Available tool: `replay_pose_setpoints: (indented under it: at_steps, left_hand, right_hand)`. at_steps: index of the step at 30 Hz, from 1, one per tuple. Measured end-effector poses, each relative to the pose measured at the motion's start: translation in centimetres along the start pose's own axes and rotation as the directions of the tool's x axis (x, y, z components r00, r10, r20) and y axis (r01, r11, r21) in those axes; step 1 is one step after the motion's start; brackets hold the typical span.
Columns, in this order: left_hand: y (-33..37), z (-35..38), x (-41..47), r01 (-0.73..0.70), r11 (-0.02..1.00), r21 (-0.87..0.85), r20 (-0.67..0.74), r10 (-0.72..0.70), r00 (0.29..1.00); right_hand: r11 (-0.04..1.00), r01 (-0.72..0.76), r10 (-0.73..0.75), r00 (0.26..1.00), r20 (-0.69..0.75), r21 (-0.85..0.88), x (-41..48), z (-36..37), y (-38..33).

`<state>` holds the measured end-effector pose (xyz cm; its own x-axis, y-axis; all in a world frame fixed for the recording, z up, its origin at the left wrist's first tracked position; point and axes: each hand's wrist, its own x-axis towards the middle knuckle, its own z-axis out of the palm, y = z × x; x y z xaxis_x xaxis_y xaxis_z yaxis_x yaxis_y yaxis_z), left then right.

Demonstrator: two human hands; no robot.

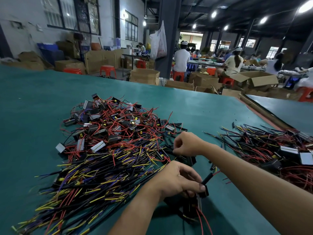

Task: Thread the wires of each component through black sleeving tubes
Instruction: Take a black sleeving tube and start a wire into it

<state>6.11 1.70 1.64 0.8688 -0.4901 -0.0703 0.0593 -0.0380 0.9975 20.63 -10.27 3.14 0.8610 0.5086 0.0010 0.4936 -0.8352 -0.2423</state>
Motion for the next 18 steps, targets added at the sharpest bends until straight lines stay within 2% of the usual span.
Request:
replay_pose_setpoints:
  at_steps: [4,7,9,12,15,18]
  left_hand:
    - [0.1,0.1,-0.1,0.011,1.0,0.0,-0.009,-0.011,1.0]
    - [0.2,0.2,-0.2,0.017,1.0,-0.02,0.0,-0.017,1.0]
    - [0.3,0.0,-0.3,0.014,0.998,-0.059,0.021,-0.013,1.0]
    - [0.6,-0.4,-0.5,0.02,0.992,-0.122,0.083,-0.01,0.996]
    - [0.8,0.1,-0.5,0.01,0.99,-0.142,0.049,-0.003,0.999]
    - [0.8,1.0,-0.3,-0.007,0.997,-0.073,-0.002,0.007,1.0]
  right_hand:
    - [0.968,-0.065,0.093,0.99,-0.107,0.241,-1.9,-0.8,0.7]
    - [0.877,-0.064,0.19,0.956,-0.222,0.475,-4.0,-1.2,0.8]
    - [0.728,-0.044,0.299,0.918,-0.259,0.684,-6.0,-1.4,1.1]
    - [0.422,-0.04,0.435,0.885,-0.163,0.906,-9.7,-2.1,2.2]
    - [0.16,0.025,0.44,0.893,-0.094,0.987,-12.8,-2.3,3.0]
    - [0.028,0.101,0.408,0.907,-0.103,0.995,-14.1,-2.1,3.1]
